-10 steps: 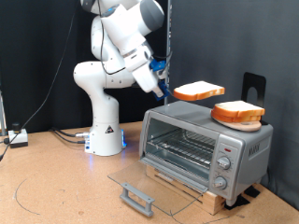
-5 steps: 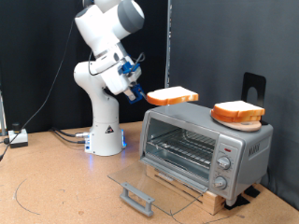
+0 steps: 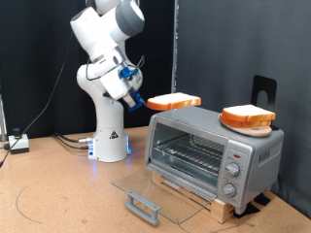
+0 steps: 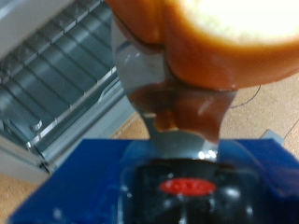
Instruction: Make a piece of toast with the oven
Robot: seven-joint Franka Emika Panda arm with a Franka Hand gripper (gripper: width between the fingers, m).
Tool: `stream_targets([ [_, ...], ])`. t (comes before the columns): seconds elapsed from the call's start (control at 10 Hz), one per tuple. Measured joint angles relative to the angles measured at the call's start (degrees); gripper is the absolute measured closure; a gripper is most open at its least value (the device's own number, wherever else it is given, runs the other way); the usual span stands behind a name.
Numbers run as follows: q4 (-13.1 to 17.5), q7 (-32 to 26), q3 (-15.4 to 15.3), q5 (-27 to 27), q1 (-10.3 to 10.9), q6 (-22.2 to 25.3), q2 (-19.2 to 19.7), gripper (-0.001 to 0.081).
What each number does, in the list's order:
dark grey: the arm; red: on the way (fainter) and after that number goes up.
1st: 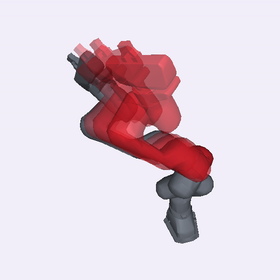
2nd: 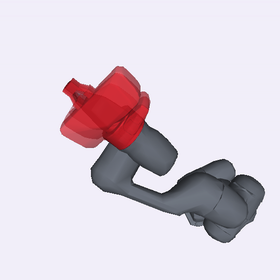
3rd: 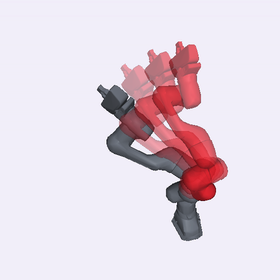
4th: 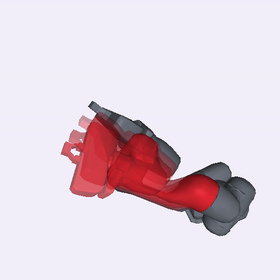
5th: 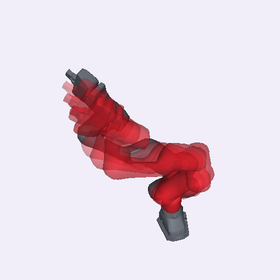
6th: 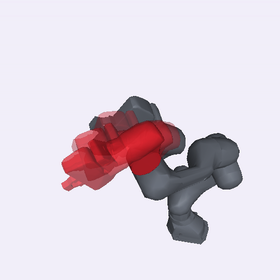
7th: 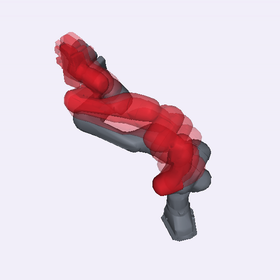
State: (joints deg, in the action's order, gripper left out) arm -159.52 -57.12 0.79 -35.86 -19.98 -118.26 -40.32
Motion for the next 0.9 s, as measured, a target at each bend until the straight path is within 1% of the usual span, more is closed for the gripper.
stream_targets([
  [0.2,1.61,-5.17,1.89,3.34,-0.56,-0.21,5.09,0.041],
  [0.3,2.17,-6.55,2.41,4.07,-0.92,-1.57,7.7,0.041],
  [0.6,2.16,-7.55,2.42,5.7,-1.65,-9.14,15.0,0.041],
  [0.8,2.14,-8.69,2.34,5.73,-1.61,-12.94,19.62,0.041],
  [0.9,2.08,-9.29,2.12,5.26,-1.25,-14.8,21.29,0.041],
])
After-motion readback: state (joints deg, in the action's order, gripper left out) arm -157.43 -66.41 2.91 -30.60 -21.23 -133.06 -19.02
